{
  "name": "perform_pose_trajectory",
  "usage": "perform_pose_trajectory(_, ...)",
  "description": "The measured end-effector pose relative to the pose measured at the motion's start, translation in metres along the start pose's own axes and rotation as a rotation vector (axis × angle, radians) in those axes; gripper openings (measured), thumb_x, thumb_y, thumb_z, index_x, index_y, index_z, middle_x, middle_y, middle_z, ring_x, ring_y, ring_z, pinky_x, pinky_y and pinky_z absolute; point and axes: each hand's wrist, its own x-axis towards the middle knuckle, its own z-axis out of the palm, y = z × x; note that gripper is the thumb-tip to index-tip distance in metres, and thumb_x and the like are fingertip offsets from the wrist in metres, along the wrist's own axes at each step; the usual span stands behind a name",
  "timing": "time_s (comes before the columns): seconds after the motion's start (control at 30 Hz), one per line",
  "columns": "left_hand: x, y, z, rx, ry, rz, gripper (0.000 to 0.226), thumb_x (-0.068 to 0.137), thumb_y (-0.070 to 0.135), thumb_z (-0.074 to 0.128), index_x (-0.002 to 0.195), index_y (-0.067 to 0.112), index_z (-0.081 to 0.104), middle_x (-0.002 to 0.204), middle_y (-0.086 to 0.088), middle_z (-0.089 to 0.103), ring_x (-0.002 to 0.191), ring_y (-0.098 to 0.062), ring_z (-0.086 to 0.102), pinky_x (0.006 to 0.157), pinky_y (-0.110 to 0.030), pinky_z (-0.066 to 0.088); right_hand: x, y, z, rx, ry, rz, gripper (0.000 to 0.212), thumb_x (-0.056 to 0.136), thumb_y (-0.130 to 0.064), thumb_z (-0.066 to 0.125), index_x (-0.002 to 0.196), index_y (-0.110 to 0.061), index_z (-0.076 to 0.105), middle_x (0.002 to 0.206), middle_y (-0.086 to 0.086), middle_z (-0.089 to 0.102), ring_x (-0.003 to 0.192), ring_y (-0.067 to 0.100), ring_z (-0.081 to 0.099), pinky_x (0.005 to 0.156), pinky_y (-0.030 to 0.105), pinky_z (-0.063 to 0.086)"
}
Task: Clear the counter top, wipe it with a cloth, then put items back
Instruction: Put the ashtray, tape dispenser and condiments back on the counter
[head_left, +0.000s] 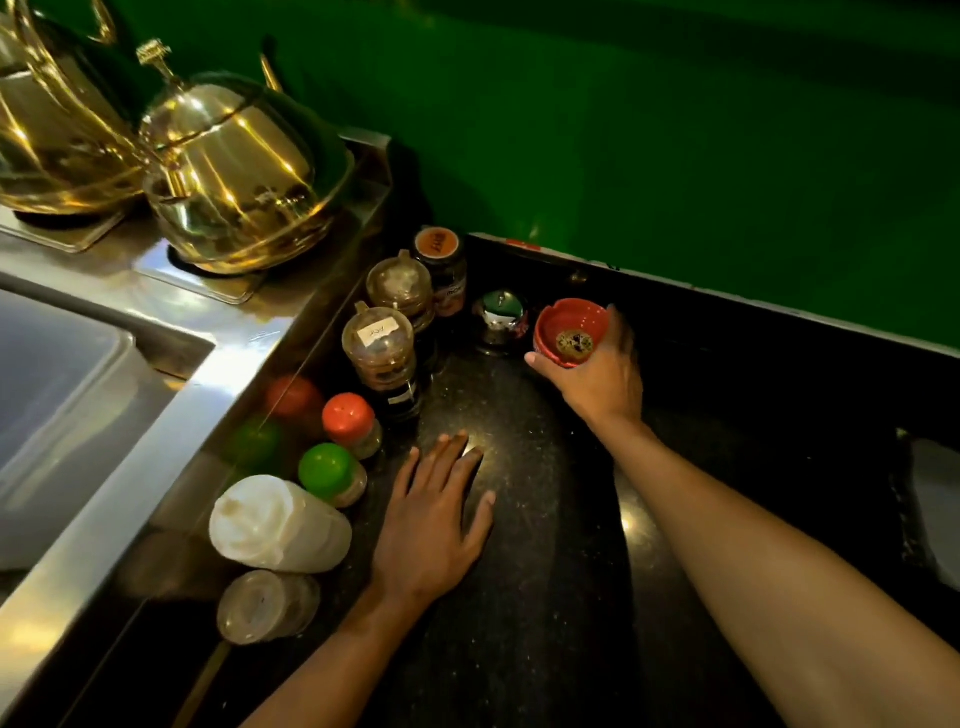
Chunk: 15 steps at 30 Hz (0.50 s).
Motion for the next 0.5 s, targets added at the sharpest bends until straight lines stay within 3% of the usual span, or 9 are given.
perform_pose_trajectory(0.27,0.0,-0.002,0.002,-0.001,-0.002,0.004,0.054,0.099,0.053,0.035,0.147,0.029,0.037,0.159,0.007,0.026,0.147,-0.006,0.015,0.122,-0.036,0.005,0.002,0.004,0.001,-0.074,0.074,0.008,0.119,0.054,-0.065,0.08,0.147,-0.016,0.024,0.141,0.011,0.04,0.126,0.032,0.046,0.095,0.04,0.046)
perform_pose_trajectory(0.5,-0.001,0.001,-0.004,0.016,-0.021,0.012,0.057,0.098,0.056,0.034,0.148,0.029,0.035,0.159,0.006,0.025,0.147,-0.007,0.015,0.121,-0.033,0.001,-0.062,0.052,-0.047,-0.045,-0.025,-0.07,0.12,0.052,-0.06,0.084,0.147,-0.02,0.023,0.142,0.003,0.035,0.129,0.023,0.042,0.102,0.036,0.042)
